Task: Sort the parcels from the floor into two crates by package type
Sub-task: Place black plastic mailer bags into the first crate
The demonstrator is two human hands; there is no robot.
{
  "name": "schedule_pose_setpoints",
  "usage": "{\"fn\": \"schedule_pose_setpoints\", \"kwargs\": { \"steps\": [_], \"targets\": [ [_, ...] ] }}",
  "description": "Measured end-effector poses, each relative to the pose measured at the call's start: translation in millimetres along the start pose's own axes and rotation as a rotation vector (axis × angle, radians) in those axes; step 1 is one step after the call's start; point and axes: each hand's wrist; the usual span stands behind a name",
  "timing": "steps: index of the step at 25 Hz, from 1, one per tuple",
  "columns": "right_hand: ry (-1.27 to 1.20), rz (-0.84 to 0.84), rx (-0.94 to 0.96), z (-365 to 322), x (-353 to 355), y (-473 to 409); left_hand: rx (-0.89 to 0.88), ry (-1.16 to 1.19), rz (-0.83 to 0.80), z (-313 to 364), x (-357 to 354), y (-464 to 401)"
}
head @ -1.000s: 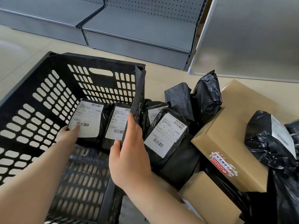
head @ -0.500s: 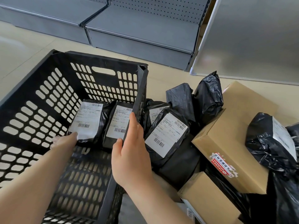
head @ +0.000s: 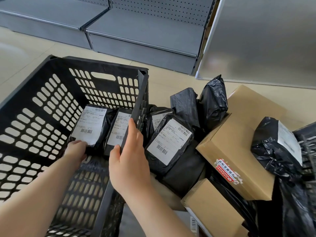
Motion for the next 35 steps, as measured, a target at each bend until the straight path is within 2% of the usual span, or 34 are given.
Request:
{"fn": "schedule_pose_setpoints", "kwargs": {
  "steps": [7,9,16,20,23,24,26,28,29,32,35],
  "targets": [
    [-0.068,-0.059,0.021,5.1,6.2,-4.1,-0.06,-0.32,0.103,9.3,-4.0,31.1],
    [-0.142,-0.1,0.025,13.6,15.2,-4.9,-0.112,-0.309,0.149,29.0,-10.7,53.1],
    [-0.134,-0.101,-0.212,63.1,59.2,-9.2,-0.612,-0.028,0.138,136.8,-45.0,163.9],
    [-0.095,-0.081,-0.378,87.7,87.5,-19.3,-0.981,-0.249,0.18,173.2,-80.6,241.7],
    [-0.073,-0.104,-0.517,107.7,107.6,-26.3,-1.131,-0.494,0.025,182.0,-122.1,269.2],
    [-0.091,-0.103,-0.564,114.8,112.2,-26.1,-1.112,-0.554,-0.055,176.0,-138.9,267.1],
    [-0.162,-0.058,-0.656,127.1,118.4,-21.5,-0.88,-0.593,-0.202,148.5,-168.8,251.5],
    [-0.235,-0.015,-0.715,134.6,120.6,-14.5,-0.572,-0.649,-0.231,106.3,-181.7,229.7],
    [-0.244,-0.009,-0.731,136.0,120.5,-11.2,-0.481,-0.698,-0.22,85.6,-180.0,220.7],
    [-0.241,0.046,-0.723,139.5,113.4,-6.5,-0.381,-0.811,-0.242,41.0,-162.6,191.8],
    [-0.249,0.022,-0.728,138.7,94.9,-2.1,-0.337,-0.851,-0.273,32.2,-152.5,172.4]
  ]
}}
Point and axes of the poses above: each hand's wrist, its own y-axis away from the middle knuckle, its own x-axis out of the back of the hand, z = x × y
